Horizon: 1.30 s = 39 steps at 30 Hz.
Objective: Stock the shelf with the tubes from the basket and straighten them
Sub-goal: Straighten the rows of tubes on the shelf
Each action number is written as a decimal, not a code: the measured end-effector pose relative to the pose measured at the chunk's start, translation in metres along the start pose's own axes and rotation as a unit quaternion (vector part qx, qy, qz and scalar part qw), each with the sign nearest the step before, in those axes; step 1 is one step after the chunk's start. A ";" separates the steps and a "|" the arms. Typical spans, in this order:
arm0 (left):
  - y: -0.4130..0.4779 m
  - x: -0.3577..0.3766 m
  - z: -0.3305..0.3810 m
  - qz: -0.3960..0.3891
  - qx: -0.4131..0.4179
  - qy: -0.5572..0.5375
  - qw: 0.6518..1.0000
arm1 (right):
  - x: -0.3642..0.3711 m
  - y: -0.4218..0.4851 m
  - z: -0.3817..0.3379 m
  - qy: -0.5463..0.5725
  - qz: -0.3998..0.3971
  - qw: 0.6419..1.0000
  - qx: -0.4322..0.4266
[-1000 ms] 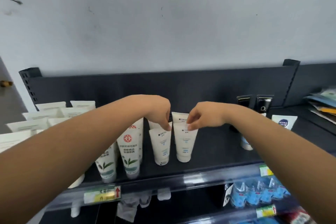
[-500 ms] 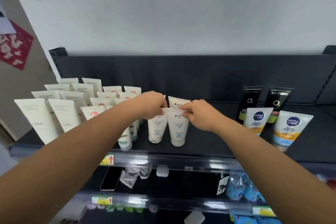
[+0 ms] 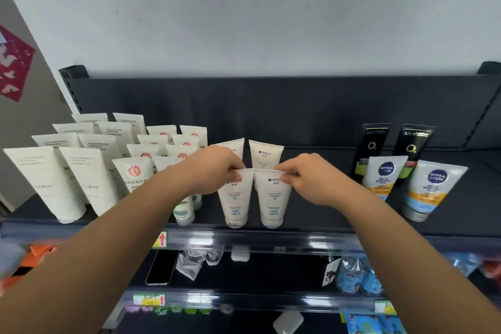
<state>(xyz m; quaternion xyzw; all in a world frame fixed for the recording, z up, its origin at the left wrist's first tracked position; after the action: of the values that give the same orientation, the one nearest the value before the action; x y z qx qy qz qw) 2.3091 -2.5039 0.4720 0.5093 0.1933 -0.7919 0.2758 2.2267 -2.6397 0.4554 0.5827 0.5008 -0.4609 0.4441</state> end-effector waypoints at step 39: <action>0.032 -0.059 0.010 0.014 0.041 -0.010 0.999 | -0.055 0.043 0.028 0.034 -0.041 0.998 0.041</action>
<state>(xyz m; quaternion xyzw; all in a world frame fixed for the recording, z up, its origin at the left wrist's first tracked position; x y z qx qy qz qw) 2.3418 -2.5206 0.5295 0.5147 0.1513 -0.8004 0.2675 2.2625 -2.6814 0.5063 0.5947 0.5199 -0.4785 0.3835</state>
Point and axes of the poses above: each hand's wrist, its own y-axis towards the middle knuckle, its own x-axis out of the palm, z = x × y, the point moved 8 cm from there along y, towards the middle knuckle, and after that the axes turned 15 degrees about -y, right-handed, at the moved point
